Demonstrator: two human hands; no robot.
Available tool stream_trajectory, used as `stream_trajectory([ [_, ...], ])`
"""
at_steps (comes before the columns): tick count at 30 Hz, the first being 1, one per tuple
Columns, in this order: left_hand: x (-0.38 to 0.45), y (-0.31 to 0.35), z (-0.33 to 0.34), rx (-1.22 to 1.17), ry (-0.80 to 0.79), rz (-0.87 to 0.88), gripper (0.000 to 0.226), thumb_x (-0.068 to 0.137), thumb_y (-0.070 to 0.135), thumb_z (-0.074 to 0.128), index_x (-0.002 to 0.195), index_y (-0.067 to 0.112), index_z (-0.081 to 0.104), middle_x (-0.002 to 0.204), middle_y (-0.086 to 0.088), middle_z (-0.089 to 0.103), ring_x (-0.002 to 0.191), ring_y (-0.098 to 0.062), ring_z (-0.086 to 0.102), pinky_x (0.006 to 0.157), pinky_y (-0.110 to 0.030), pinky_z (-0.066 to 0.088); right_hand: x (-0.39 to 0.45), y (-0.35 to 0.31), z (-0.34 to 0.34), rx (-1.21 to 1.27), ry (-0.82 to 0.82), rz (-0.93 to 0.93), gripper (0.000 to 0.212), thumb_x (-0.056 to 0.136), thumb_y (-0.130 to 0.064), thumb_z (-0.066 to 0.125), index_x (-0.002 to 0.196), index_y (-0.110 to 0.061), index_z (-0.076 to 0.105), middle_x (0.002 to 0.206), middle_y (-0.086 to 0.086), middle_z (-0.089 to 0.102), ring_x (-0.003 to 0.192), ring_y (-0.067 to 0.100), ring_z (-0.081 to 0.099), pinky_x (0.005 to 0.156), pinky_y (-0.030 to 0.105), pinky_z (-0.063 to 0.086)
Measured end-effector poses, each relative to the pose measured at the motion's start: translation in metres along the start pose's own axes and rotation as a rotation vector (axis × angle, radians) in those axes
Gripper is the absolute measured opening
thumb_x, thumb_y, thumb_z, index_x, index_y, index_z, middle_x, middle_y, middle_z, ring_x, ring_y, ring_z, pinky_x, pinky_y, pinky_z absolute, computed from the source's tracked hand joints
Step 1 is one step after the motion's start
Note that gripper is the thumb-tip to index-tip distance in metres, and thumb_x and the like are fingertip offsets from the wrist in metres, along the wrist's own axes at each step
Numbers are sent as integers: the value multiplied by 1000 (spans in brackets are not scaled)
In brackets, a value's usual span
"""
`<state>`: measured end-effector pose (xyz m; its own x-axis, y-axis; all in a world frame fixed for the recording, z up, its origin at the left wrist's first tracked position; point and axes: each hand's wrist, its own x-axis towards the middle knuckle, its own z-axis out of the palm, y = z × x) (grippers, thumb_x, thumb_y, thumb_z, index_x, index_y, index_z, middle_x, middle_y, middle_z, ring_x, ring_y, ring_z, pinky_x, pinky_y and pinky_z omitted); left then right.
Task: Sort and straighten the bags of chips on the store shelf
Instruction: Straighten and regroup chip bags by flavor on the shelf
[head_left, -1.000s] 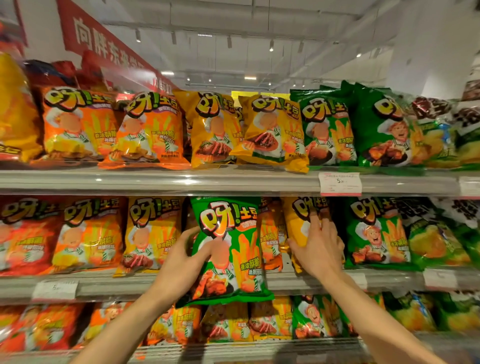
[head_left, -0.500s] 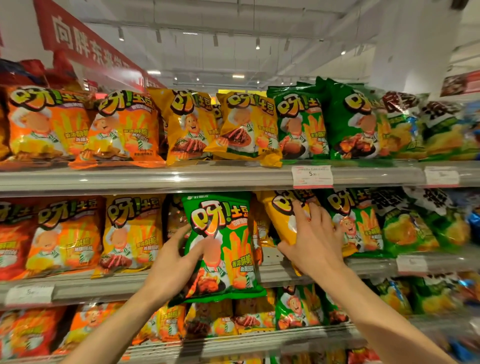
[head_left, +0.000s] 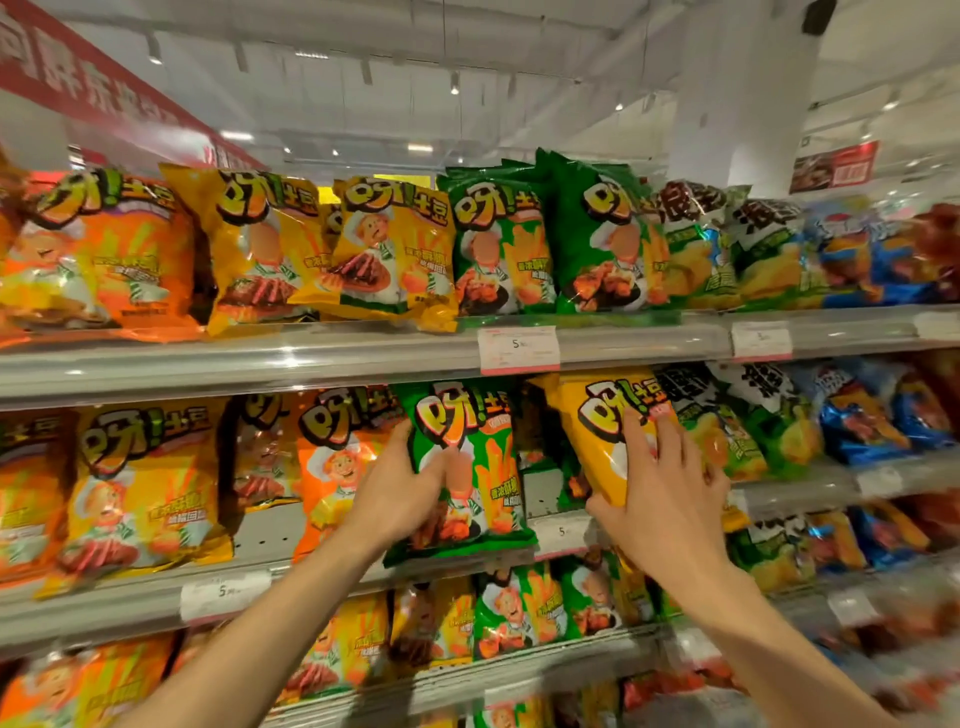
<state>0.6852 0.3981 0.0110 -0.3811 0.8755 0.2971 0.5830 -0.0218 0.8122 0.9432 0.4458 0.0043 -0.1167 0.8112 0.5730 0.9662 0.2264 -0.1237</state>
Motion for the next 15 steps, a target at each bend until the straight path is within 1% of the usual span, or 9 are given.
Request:
stream_trajectory([
  [2,13,5,13,-4,5,-10,67,92,55,56,146,20,37,137,-7,60,115,-27,62,95,-44,53,-1,10,1,9,-4,4,98,80,-61,61,156,-24,12,161,12,17,147,32,18,107,59,31],
  [3,21,8,20,-8,7,-22,67,92,53,55,146,18,36,135,-12,60,112,-31,64,91,-46,55,-2,15,1,14,-6,2,98,80,-61,61,157,-24,11,162,12,16,147,32,17,107,58,31],
  [5,34,14,32,-18,25,-59,65,97,46,54,149,14,31,128,-13,63,87,-23,71,68,-36,59,-3,22,3,27,-3,-6,97,81,-60,60,157,-24,10,162,11,15,148,31,15,107,58,30],
  [6,39,16,39,-21,30,-76,64,99,43,53,150,12,30,118,-11,66,73,-19,69,56,-31,55,-4,24,4,34,1,-9,97,81,-60,60,157,-25,10,162,11,15,148,31,15,107,57,30],
  [8,48,16,52,-17,39,-82,63,101,39,51,149,7,29,100,-7,67,61,-14,62,50,-29,50,-4,27,5,51,3,-14,96,81,-60,60,157,-25,10,162,10,16,148,30,15,108,57,29],
  [9,49,16,58,-15,35,-81,63,102,39,50,150,5,27,102,-6,66,64,-12,60,54,-29,51,-4,28,6,59,-5,-18,96,82,-60,59,157,-26,9,162,10,15,148,30,14,108,57,28],
  [12,53,11,70,1,-35,-110,67,102,42,49,152,5,24,139,-12,54,82,-10,60,69,-28,54,-3,28,10,77,-33,-23,95,82,-60,58,156,-26,8,163,9,15,148,30,14,109,58,27],
  [13,52,9,72,-7,-40,-98,69,101,44,49,153,6,24,145,-12,49,95,-14,63,77,-32,55,-3,27,11,84,-26,-25,95,81,-59,58,156,-26,11,162,10,18,148,31,17,108,58,28],
  [15,55,5,75,14,-51,-70,74,99,49,49,153,6,24,150,-12,46,127,-28,54,102,-44,48,-4,25,13,87,-22,-26,93,80,-59,59,155,-25,14,161,11,21,146,32,20,108,57,30],
])
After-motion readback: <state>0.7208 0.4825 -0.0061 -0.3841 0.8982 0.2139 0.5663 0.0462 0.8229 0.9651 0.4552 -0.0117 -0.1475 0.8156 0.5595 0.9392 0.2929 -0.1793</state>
